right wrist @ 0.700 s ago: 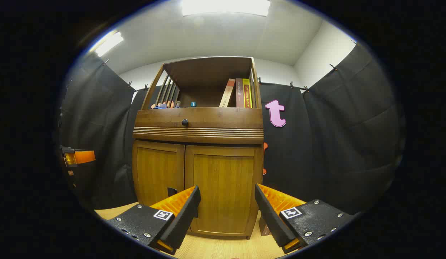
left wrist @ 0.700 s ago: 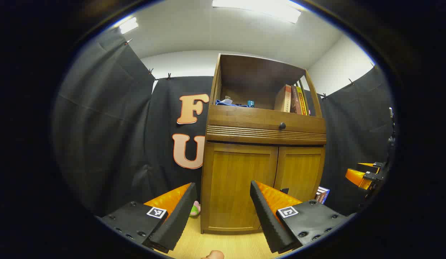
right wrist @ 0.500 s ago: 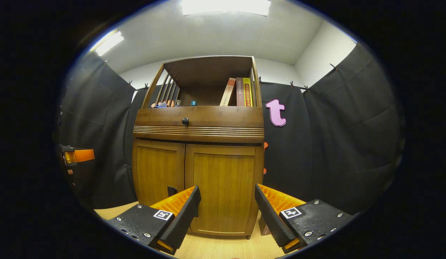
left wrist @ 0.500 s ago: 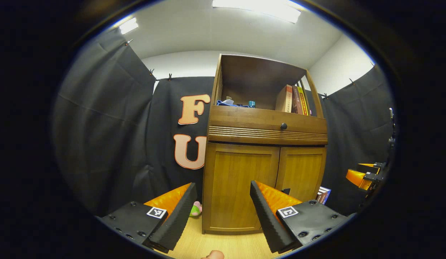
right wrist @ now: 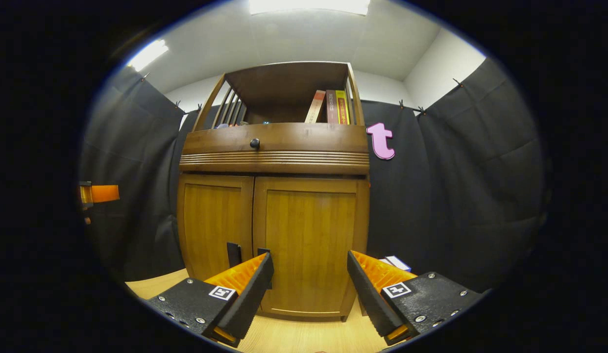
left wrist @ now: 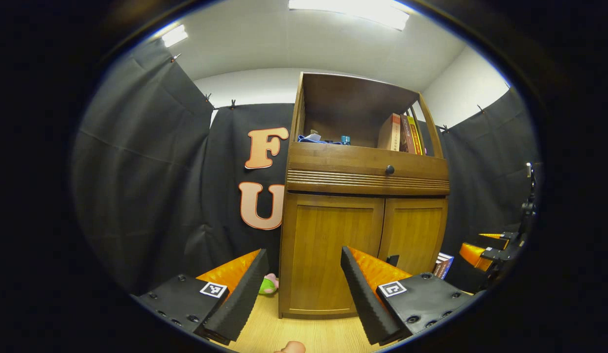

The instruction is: Open the right door of the double-door shoe cabinet with the right hand, and open the left door with the left hand.

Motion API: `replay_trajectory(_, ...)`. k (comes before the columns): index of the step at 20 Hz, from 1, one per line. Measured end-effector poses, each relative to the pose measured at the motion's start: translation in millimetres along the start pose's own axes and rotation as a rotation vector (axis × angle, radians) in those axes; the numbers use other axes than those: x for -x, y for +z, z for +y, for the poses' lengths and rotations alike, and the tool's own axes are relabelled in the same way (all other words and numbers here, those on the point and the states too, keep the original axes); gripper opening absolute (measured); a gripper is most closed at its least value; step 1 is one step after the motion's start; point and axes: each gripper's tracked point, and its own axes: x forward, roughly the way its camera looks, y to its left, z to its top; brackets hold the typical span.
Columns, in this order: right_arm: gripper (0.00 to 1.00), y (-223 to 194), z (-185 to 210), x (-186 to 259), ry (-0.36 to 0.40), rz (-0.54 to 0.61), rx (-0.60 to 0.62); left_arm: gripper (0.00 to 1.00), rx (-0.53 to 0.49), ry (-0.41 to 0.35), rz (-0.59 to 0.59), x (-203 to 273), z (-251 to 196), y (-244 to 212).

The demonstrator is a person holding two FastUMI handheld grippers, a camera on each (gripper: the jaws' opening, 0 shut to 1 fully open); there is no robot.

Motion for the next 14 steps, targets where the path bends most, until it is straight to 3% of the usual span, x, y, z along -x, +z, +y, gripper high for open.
replay_trajectory(14, 0.94, -66, 51, -52, 0.059, 0.093, -0.037, 0.95, -0.021, -0.002, 0.033, -4, 8, -11)
